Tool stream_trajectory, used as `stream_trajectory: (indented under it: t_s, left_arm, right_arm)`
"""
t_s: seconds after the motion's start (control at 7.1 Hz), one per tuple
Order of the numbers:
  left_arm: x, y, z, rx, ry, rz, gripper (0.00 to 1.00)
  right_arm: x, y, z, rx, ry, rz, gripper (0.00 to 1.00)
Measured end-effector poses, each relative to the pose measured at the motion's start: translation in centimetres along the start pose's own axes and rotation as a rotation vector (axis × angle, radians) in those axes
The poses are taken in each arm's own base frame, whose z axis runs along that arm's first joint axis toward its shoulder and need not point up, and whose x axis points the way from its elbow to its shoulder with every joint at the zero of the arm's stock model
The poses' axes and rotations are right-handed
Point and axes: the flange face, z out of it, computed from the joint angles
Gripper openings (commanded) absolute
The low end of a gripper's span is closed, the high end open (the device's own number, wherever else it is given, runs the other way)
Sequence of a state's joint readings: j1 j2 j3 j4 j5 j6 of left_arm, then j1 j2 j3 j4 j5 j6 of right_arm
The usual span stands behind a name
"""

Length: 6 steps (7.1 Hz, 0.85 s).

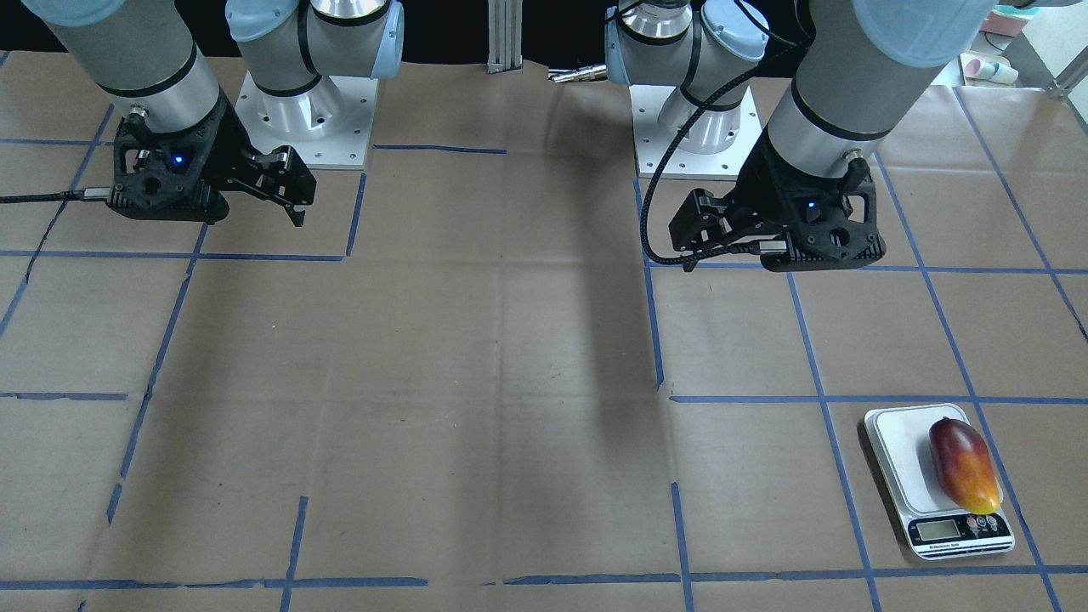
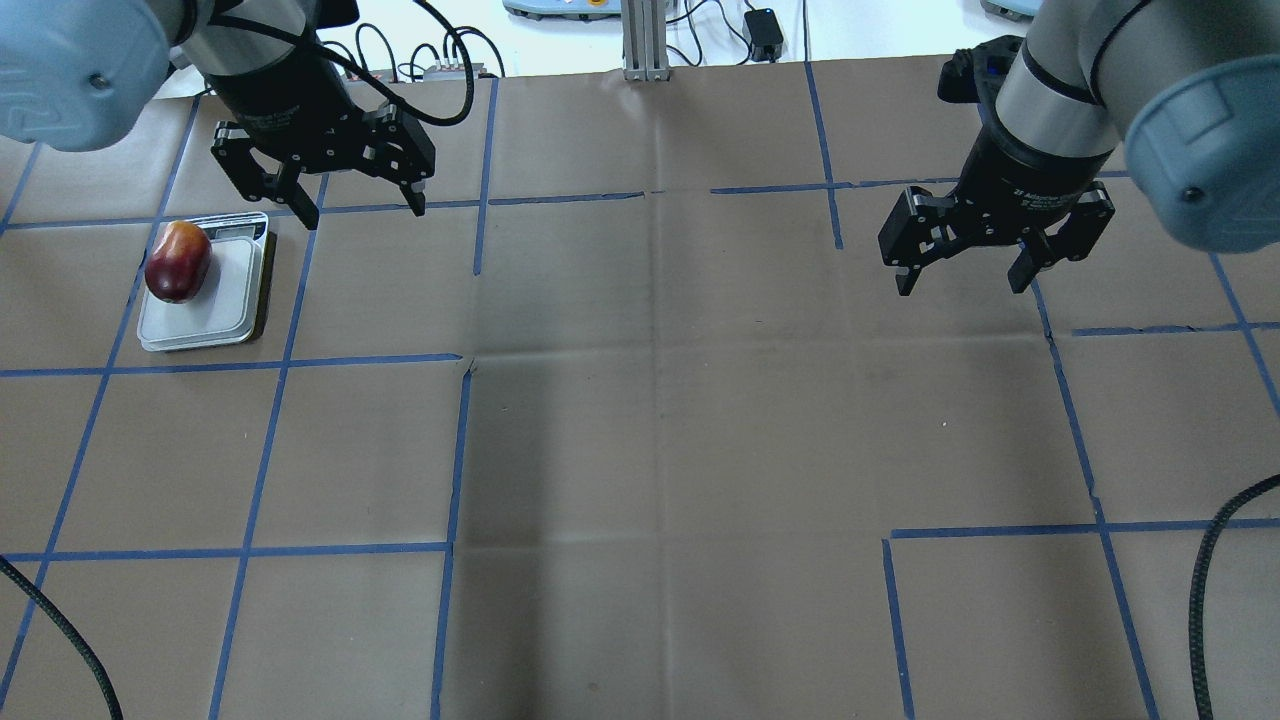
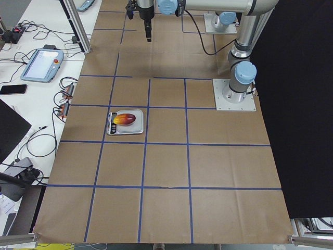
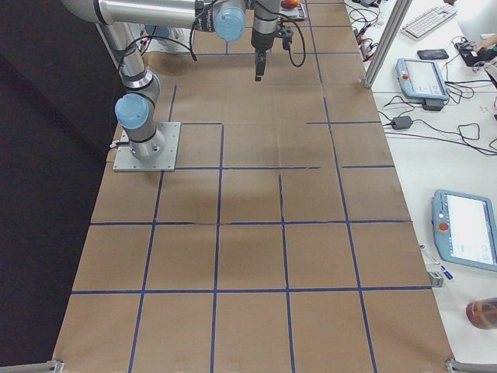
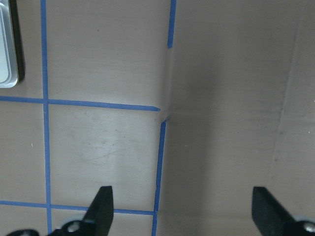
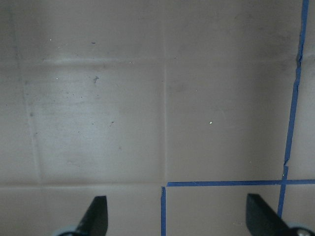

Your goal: Weigh mango

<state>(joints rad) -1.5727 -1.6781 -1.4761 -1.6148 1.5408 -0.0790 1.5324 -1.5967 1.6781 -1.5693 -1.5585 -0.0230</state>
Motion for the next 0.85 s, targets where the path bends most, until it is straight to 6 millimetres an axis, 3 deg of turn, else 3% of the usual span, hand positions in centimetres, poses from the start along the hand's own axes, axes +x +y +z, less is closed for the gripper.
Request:
stream_trajectory:
  t_s: [0.28,0.85]
  left_arm:
    - [-0.7,1.69,0.44,-0.007,-0.01,-0.007,1.0]
    - [-1.14,1.92,0.01,0.001,-0.018,-0.013,1.0]
  right_arm:
    - [0.0,0.01,-0.01,0.0,0.0,0.0,1.0]
    - [0.0,0.0,0.01,0.0,0.0,0.0,1.0]
